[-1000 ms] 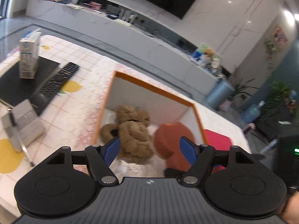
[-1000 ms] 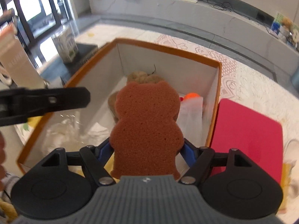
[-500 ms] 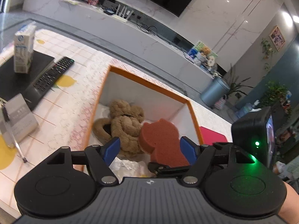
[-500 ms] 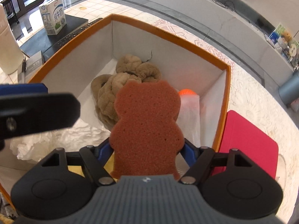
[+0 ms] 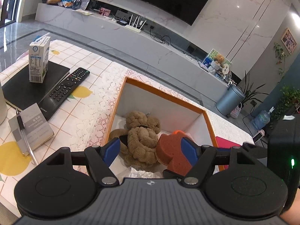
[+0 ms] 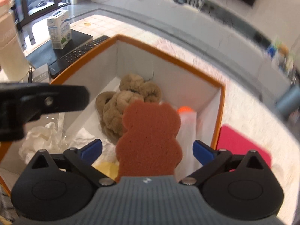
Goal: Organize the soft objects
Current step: 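Lower the bear sponge into the box and open the right tool, then move both open tools back over the remaining items on the table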
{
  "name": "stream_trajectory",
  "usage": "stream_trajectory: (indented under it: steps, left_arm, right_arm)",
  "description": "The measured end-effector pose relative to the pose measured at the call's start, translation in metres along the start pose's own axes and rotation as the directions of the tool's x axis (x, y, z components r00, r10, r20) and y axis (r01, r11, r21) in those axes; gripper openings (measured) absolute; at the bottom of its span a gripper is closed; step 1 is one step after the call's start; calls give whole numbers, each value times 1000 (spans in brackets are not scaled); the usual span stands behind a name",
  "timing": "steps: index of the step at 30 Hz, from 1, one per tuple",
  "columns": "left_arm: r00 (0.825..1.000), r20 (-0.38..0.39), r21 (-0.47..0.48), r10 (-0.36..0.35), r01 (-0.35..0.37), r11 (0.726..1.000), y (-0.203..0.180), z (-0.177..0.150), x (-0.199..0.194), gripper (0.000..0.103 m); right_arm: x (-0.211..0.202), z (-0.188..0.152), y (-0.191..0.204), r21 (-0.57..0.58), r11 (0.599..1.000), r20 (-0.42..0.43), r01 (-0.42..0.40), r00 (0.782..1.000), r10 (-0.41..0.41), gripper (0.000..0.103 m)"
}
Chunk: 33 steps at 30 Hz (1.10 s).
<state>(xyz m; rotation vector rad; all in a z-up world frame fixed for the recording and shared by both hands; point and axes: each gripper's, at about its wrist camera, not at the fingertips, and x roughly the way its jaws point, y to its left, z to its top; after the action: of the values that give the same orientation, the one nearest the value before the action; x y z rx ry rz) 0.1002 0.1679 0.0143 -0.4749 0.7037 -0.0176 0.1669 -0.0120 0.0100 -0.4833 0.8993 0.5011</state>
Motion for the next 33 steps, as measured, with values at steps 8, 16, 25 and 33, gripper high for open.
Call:
stream_trajectory:
  steps: [8,16,25,33]
  left_arm:
    - [1000,2,-7,-26,26,1000,1,1,-1,86]
    - [1000,-3,-1,-11,11,1000,1,0,0,86]
    - [1000,17,31,7,-7,999,-8,-2,-5,86]
    - [995,63,109,-81,74,991,-62,-13,-26,86]
  right_arm:
    - [-11,2,4,-70,997,48,17,999,-14,100]
    - [-17,-5,-17,92,994,86,-64,995,56,100]
    - [-65,-11,-48,185,976,169,-113,982,81,101]
    - [-126,-50,-105,239,970,242,-47,970,-13,101]
